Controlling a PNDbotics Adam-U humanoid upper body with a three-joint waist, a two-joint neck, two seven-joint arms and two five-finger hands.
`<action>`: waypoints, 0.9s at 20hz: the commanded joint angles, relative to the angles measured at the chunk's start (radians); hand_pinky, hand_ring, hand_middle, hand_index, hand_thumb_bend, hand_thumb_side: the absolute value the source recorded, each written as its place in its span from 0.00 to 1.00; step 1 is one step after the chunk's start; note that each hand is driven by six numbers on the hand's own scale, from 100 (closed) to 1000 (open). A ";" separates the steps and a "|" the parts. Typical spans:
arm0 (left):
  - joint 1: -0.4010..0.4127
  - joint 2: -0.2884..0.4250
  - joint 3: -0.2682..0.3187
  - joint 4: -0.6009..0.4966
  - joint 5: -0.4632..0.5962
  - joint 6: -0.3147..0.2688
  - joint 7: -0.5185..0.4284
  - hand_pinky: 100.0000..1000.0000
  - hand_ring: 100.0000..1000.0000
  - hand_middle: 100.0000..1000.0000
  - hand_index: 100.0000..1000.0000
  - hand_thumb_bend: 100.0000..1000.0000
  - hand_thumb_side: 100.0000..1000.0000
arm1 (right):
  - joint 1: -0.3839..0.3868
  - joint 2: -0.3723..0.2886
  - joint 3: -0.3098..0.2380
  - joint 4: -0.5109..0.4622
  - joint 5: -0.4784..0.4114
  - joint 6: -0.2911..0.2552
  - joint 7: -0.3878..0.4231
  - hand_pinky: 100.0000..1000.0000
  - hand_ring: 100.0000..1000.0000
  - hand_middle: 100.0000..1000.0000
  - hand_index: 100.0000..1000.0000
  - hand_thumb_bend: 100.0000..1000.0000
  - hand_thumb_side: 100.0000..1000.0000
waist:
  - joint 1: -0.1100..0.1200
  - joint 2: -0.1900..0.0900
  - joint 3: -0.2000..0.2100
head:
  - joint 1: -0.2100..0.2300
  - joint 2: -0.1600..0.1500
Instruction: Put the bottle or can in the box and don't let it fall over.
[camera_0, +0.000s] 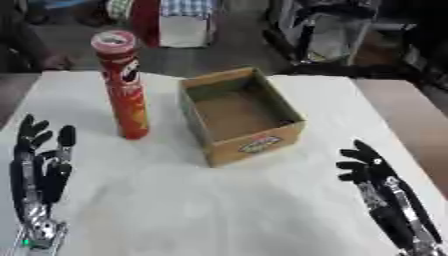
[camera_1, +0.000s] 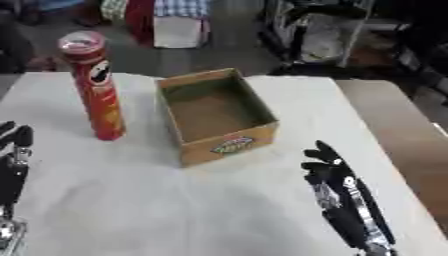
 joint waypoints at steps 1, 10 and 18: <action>-0.007 0.006 0.002 -0.015 0.002 0.001 -0.005 0.60 0.80 0.79 1.00 0.68 0.87 | -0.007 -0.005 -0.001 -0.012 -0.007 -0.001 0.003 0.67 0.75 0.81 0.98 0.00 0.79 | 0.003 -0.014 -0.001 | 0.000 -0.009; -0.008 0.008 0.002 -0.013 -0.007 0.002 -0.035 0.59 0.79 0.78 1.00 0.67 0.86 | -0.007 -0.005 -0.001 -0.012 -0.007 -0.001 0.003 0.67 0.75 0.81 0.98 0.00 0.79 | 0.003 -0.014 -0.002 | -0.006 -0.012; -0.064 0.063 0.015 0.056 -0.005 0.051 -0.092 0.58 0.77 0.76 1.00 0.59 0.70 | -0.004 -0.005 0.002 -0.009 -0.006 0.000 0.005 0.67 0.75 0.81 0.98 0.00 0.80 | 0.004 -0.014 -0.010 | -0.003 -0.007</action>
